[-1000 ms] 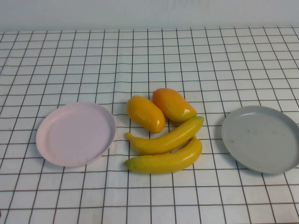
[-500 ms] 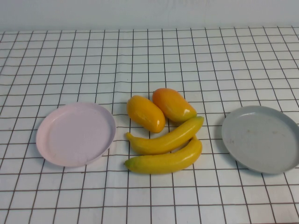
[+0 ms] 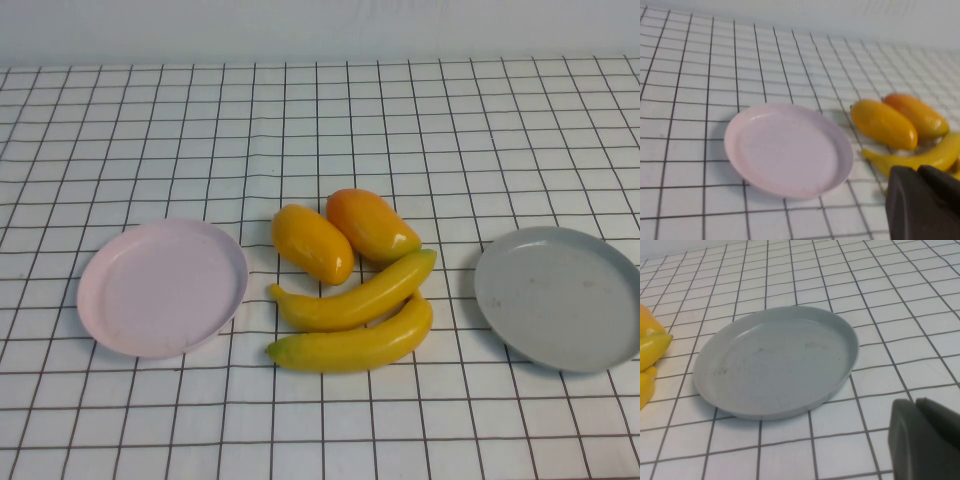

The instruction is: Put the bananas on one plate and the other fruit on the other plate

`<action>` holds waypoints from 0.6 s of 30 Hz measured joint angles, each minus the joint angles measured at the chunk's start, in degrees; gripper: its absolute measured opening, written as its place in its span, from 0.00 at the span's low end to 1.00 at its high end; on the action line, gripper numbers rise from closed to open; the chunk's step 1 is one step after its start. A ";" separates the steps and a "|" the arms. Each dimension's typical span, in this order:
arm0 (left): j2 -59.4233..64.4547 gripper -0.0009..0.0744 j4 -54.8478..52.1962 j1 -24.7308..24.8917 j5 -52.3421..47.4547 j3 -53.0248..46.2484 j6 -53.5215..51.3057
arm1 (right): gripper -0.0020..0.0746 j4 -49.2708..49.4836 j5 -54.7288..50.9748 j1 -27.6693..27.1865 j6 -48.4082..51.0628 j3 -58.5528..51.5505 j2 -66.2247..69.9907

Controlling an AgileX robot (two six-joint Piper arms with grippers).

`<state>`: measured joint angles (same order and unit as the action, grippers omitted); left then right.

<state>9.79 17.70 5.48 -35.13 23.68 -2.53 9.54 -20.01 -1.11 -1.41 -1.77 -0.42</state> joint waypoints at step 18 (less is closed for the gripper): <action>57.44 0.71 6.19 11.19 -18.66 38.26 -30.89 | 0.01 0.00 0.00 0.00 0.00 0.00 0.00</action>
<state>67.23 23.89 16.67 -53.78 61.94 -33.42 9.54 -20.01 -1.11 -1.41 -1.77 -0.42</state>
